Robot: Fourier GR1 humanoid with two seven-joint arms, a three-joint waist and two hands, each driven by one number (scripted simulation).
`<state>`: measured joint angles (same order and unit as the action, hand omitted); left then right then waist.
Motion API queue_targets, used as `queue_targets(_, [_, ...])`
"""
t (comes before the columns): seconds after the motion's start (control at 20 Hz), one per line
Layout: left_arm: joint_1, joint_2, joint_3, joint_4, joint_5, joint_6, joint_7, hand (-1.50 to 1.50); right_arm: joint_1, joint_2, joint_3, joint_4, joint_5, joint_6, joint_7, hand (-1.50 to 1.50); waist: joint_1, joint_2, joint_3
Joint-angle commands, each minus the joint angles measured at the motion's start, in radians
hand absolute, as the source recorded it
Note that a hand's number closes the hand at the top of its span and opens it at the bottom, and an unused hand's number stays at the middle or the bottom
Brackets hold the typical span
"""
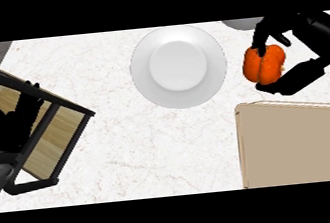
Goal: Pick the squash from the tray and place it in the plate
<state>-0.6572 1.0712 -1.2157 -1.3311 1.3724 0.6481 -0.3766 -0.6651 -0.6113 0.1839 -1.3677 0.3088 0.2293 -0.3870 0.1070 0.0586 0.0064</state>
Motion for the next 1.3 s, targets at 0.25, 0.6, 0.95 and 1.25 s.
queue_targets(0.25, [-0.127,-0.114,0.005,-0.03,-0.067,-0.013,-0.067,0.0,-0.197,0.118,0.067,0.31,-0.016,0.118,-0.151,1.5,-0.015,-0.014,-0.006])
queue_targets(0.6, [-0.139,-0.137,-0.015,-0.024,-0.053,0.01,-0.074,0.0,-0.294,0.277,0.149,0.462,0.063,0.071,-0.175,1.5,-0.025,-0.025,-0.007])
queue_targets(0.95, [-0.144,-0.142,-0.03,-0.006,-0.03,0.023,-0.088,0.0,-0.365,0.371,0.266,0.597,0.255,-0.076,-0.133,1.5,-0.03,-0.028,-0.008])
queue_targets(1.25, [-0.14,-0.122,-0.045,0.001,-0.015,0.008,-0.102,0.0,-0.34,0.499,0.25,0.792,0.226,-0.064,-0.091,-1.5,-0.024,-0.024,-0.008])
